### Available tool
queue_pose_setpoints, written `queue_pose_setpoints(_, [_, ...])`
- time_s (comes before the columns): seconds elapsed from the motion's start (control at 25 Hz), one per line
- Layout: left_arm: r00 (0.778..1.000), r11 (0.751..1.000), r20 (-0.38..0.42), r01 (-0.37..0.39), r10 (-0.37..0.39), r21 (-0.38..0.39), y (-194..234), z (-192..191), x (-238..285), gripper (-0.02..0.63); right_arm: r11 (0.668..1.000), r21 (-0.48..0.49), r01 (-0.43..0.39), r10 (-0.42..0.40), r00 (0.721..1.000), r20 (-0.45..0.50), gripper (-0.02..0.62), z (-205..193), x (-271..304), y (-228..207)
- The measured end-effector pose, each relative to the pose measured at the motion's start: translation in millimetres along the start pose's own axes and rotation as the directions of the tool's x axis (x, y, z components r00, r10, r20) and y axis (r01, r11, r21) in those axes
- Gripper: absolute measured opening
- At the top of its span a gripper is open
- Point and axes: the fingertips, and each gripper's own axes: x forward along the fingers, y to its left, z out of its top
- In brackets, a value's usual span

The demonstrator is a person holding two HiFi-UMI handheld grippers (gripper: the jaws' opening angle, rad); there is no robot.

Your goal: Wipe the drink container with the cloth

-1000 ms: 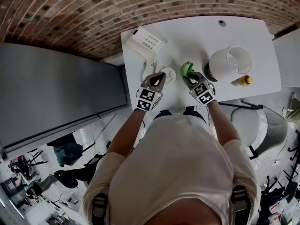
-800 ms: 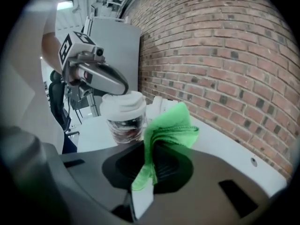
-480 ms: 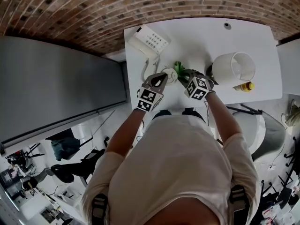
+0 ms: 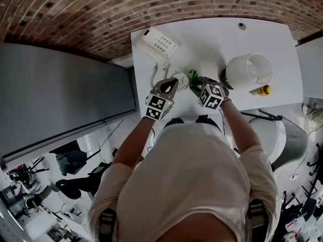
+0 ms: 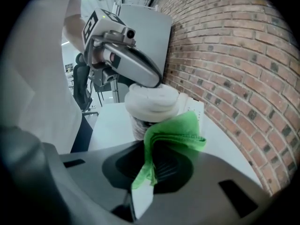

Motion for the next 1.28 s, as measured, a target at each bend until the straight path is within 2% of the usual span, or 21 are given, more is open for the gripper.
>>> queue_pose_setpoints(0.16, [1.0, 1.0, 0.005, 0.003, -0.003, -0.009, -1, 1, 0, 0.008, 0.994, 0.105, 0.011, -0.014, 1.0, 0.022, 0.043, 0, 0, 7])
queue_pose_setpoints(0.36, [1.0, 1.0, 0.009, -0.001, 0.001, -0.01, 0, 1, -1, 0.008, 0.969, 0.247, 0.027, -0.038, 0.998, 0.042, 0.043, 2, 1, 14])
queue_pose_setpoints(0.56, [1.0, 1.0, 0.015, -0.003, 0.003, -0.012, -1, 0, 0, 0.008, 0.924, 0.382, -0.005, -0.025, 0.997, 0.075, 0.043, 5, 4, 32])
queue_pose_setpoints(0.72, [1.0, 1.0, 0.021, 0.0, 0.001, -0.013, -2, 1, -1, 0.008, 0.866, 0.499, -0.026, -0.043, 0.991, 0.126, 0.043, 11, 9, 39])
queue_pose_setpoints(0.96, [1.0, 1.0, 0.024, 0.002, -0.001, -0.016, -1, 2, 0, 0.008, 0.833, 0.545, -0.089, -0.017, 0.982, 0.186, 0.043, 29, 17, 54])
queue_pose_setpoints(1.16, [1.0, 1.0, 0.03, -0.002, 0.002, -0.016, -2, 2, 0, 0.008, 0.776, 0.615, -0.139, -0.035, 0.965, 0.261, 0.043, 22, 13, 55])
queue_pose_setpoints(1.28, [0.999, 1.0, 0.032, 0.004, -0.003, -0.016, -2, 2, 1, 0.008, 0.766, 0.635, -0.104, -0.066, 0.969, 0.239, 0.043, 3, 0, 50])
